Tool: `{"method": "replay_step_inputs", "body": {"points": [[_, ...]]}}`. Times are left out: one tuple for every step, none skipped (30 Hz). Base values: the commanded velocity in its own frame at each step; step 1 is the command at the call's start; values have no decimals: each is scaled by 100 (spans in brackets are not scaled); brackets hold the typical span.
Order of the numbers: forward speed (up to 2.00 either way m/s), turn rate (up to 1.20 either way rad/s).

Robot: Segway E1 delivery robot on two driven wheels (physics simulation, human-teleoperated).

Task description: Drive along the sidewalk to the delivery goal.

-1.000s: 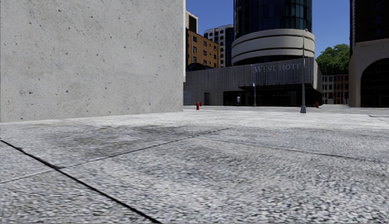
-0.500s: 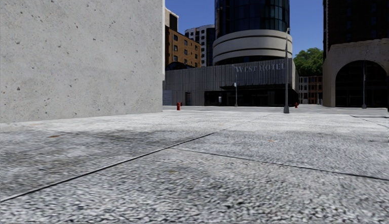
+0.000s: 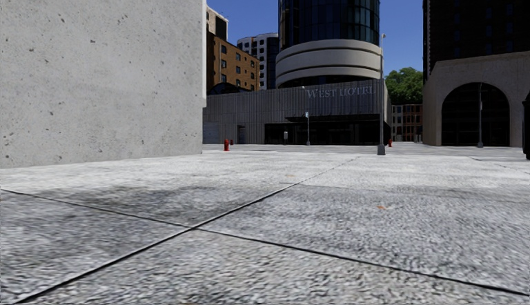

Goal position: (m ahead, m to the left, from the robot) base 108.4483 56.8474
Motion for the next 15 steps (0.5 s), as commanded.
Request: {"method": "replay_step_inputs", "body": {"points": [[200, 0], [200, 0], [200, 0], [200, 0], [200, 0], [200, 0], [200, 0], [200, 0], [200, 0], [200, 0], [200, 0], [200, 0], [200, 0], [200, 0], [200, 0]]}}
